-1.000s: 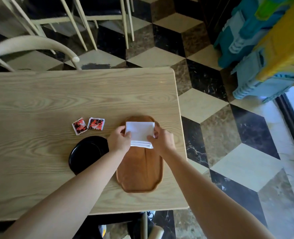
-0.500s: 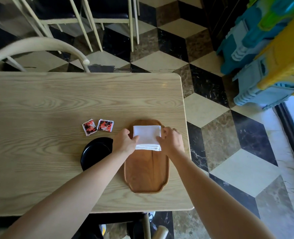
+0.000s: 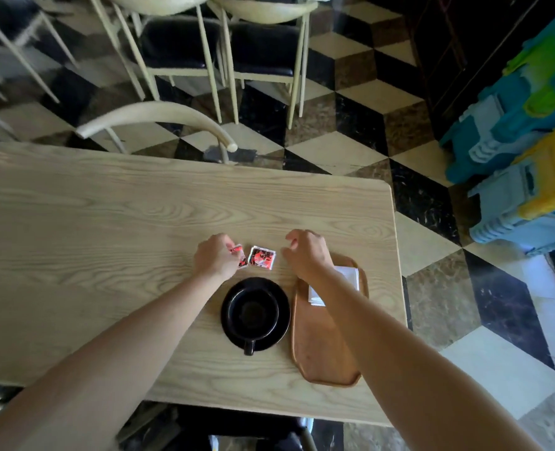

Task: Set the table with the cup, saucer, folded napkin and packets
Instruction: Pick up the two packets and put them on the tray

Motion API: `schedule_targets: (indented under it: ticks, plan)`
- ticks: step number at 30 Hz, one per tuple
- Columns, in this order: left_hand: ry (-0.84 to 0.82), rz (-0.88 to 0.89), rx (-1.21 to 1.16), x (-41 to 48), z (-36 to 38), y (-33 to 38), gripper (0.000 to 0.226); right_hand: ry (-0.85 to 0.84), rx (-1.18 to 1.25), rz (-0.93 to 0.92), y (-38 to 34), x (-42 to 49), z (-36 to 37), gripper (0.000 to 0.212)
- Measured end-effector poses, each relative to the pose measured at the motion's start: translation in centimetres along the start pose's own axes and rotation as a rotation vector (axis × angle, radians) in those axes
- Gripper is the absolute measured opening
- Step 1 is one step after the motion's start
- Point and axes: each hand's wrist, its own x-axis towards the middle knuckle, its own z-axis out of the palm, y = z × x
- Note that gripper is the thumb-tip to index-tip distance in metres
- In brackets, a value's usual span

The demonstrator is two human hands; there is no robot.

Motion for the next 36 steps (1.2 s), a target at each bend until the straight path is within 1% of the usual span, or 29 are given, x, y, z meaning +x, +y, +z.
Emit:
schedule_targets:
  ticks: [5,8,10,13,15,17,19,20,22,25,26,27,29,33,34,36]
  plan:
    - [-0.029,0.03,0.012,2.0,-0.1,-4.2,0.018,-0.063,-0.067,0.007,-1.4,1.7,4.1,0.038]
    - [-0.027,0.054,-0.018,3.1,0.9,-5.7,0.018,-0.083,-0.163,-0.023,-1.2,3.0,6.1,0.037]
    - [-0.017,0.108,-0.01,4.2,2.2,-6.5,0.026,-0.083,-0.202,-0.032,-0.8,3.9,7.3,0.035]
    - [-0.054,0.144,0.031,5.6,4.2,-7.1,0.049,-0.069,-0.254,-0.021,0.2,5.4,8.7,0.027]
    - [-0.068,0.154,0.079,6.2,5.4,-7.3,0.056,-0.064,-0.312,-0.016,0.7,6.1,9.5,0.024]
    - [-0.049,0.161,0.106,6.5,6.2,-7.4,0.052,-0.069,-0.363,-0.029,1.0,6.3,10.0,0.033]
    - [-0.02,0.149,0.07,6.6,6.6,-7.5,0.039,-0.051,-0.364,-0.028,1.1,6.3,10.2,0.041]
    - [-0.012,0.137,0.042,6.6,6.5,-7.5,0.033,-0.044,-0.344,-0.022,1.0,6.3,10.2,0.041]
    - [-0.02,0.121,0.012,6.5,6.3,-7.4,0.029,-0.046,-0.28,0.003,0.8,6.1,10.2,0.029]
    - [-0.049,0.107,-0.001,6.1,5.8,-7.3,0.039,-0.034,-0.147,0.072,0.6,4.8,9.1,0.018]
    - [-0.065,0.081,-0.007,5.9,5.5,-7.2,0.038,-0.016,-0.086,0.094,0.3,4.2,8.5,0.013]
    - [-0.084,0.057,-0.017,5.9,5.3,-7.1,0.034,-0.004,-0.02,0.106,0.0,3.5,7.8,0.011]
    - [-0.129,0.014,-0.069,5.1,4.6,-6.6,0.029,0.005,0.103,0.116,-0.5,2.3,6.6,0.017]
    - [-0.155,-0.02,-0.412,2.8,2.2,-4.8,0.025,0.001,0.492,0.197,-1.7,-0.6,4.7,0.014]
    - [-0.184,-0.057,-0.525,1.6,1.2,-4.0,0.025,-0.027,0.594,0.213,-2.1,-1.4,4.1,0.014]
    - [-0.298,-0.141,-0.759,-1.1,-0.5,-2.3,0.028,-0.123,0.766,0.237,-2.8,-3.4,2.9,0.01]
